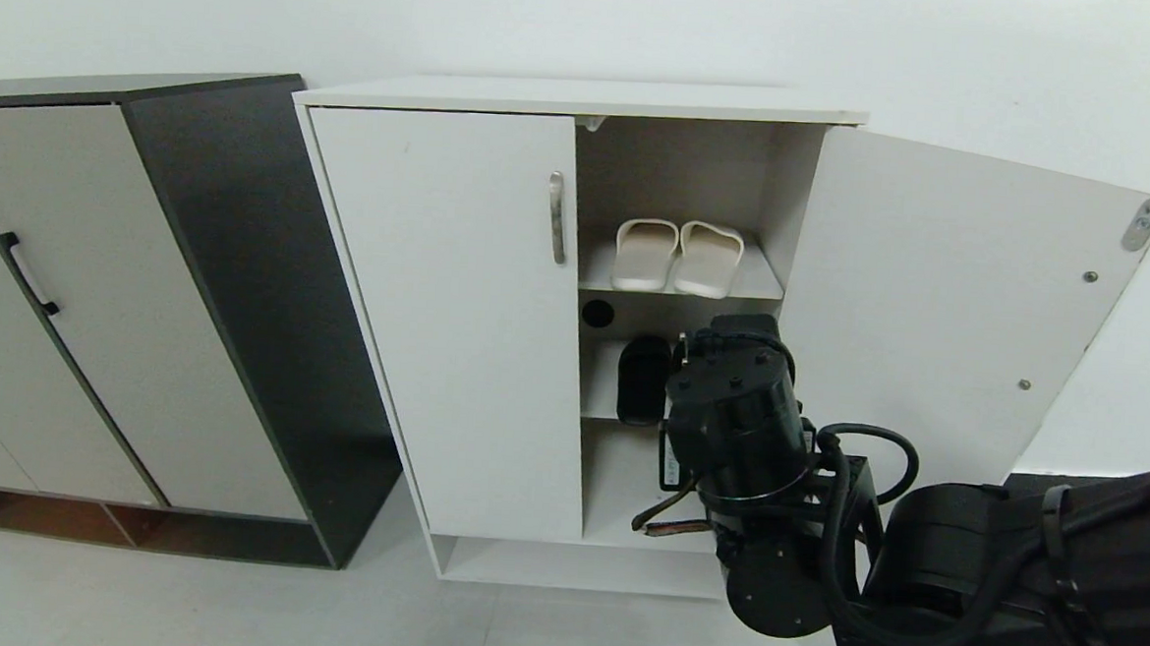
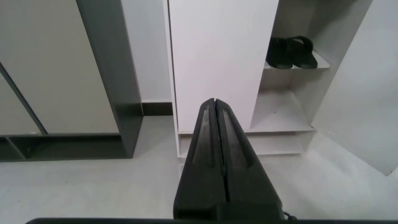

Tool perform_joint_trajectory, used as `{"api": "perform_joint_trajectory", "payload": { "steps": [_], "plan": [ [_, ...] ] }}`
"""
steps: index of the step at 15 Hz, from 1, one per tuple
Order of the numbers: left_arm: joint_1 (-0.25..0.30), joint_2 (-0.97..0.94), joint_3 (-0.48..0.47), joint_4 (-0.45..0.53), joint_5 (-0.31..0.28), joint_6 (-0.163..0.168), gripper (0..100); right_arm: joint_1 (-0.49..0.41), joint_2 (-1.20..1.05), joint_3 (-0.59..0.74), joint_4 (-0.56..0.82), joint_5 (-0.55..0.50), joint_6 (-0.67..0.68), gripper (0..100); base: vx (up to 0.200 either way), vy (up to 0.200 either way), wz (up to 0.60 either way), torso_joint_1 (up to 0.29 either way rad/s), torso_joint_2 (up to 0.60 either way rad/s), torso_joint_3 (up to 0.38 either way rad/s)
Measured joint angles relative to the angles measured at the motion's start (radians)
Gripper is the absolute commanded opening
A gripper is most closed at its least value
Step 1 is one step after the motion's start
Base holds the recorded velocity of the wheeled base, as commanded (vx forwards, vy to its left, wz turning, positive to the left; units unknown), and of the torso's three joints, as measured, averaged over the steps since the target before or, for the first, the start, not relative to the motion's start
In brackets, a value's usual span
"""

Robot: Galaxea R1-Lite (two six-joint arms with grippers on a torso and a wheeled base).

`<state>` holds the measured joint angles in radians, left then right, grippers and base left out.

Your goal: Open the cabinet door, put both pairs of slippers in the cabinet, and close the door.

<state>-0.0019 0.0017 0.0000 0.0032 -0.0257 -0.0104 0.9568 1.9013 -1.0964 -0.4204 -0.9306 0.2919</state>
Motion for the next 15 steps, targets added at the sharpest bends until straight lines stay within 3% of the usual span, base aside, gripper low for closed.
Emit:
{"api": "perform_joint_trajectory", "payload": {
  "steps": [9,15],
  "plan": [
    [0.0,0.0,0.0,0.0,0.0,0.0,0,-0.009,0.0,0.019,-0.001,0.025,0.001,0,0.0,0.0,0.0,0.0,-0.01,-0.009],
    [0.0,0.0,0.0,-0.001,-0.001,0.0,0,-0.009,0.001,0.019,0.0,0.026,0.001,0,0.0,0.0,0.0,0.035,-0.35,-0.333]
  ]
}}
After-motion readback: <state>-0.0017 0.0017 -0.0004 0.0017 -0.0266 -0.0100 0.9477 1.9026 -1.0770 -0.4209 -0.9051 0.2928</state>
